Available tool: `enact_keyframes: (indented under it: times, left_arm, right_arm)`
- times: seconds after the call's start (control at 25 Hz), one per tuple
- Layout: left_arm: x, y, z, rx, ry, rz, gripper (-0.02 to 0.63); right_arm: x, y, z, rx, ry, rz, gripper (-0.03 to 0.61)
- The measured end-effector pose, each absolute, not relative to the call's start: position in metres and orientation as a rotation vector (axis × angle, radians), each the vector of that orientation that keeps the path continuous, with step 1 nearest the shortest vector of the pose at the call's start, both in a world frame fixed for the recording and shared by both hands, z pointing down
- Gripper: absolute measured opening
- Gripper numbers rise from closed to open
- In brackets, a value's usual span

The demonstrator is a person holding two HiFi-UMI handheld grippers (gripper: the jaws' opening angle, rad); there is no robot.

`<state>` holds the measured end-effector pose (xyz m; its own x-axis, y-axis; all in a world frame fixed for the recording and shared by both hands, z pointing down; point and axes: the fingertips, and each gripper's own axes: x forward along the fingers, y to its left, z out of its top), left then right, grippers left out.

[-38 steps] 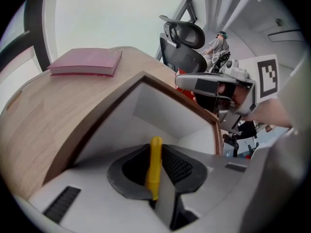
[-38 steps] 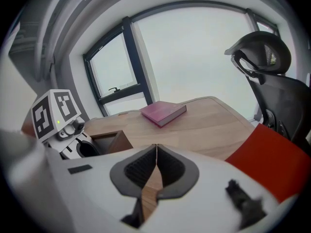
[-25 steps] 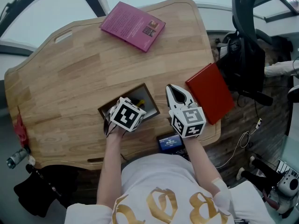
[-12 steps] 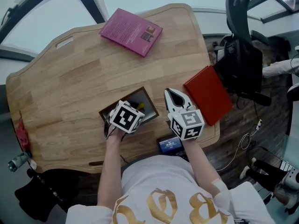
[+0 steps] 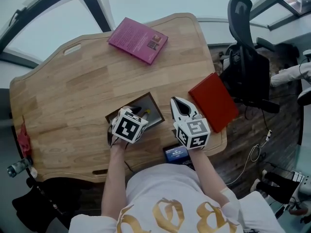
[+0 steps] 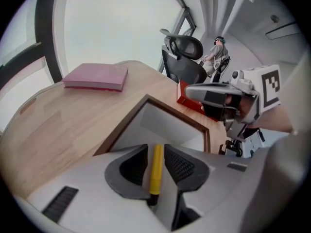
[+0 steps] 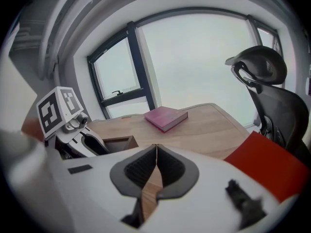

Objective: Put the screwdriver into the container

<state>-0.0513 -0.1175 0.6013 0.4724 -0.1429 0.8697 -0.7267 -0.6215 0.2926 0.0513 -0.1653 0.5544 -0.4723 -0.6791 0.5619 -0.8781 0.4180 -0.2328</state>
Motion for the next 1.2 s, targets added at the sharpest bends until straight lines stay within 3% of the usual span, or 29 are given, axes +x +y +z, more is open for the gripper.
enact_keyframes:
  times: [0.48,0.64,0.88,1.2]
  left_arm:
    - [-0.083,-0.117,0.551,2.126,-1.033,0.982,0.028]
    - [-0.089,-0.111,0.534,2.154,-1.107,0.873,0.018]
    - [-0.103,-0.111,0.48,2.253,-1.29,0.427,0.014]
    - [-0.142,-0.092,0.447,2.228,-1.556,0.273,0.014]
  right_arm:
    - [0.047,-0.138,0.52,1.352,-2.352,0.618,0.032]
    - [0.042,-0.127,0.509,1.346,-2.371,0.574,0.032]
    - [0.03,-0.113,0.491,1.324,-2.398,0.49,0.032]
    - [0.016,-0.092,0.459,1.349,-2.444,0.402,0.032]
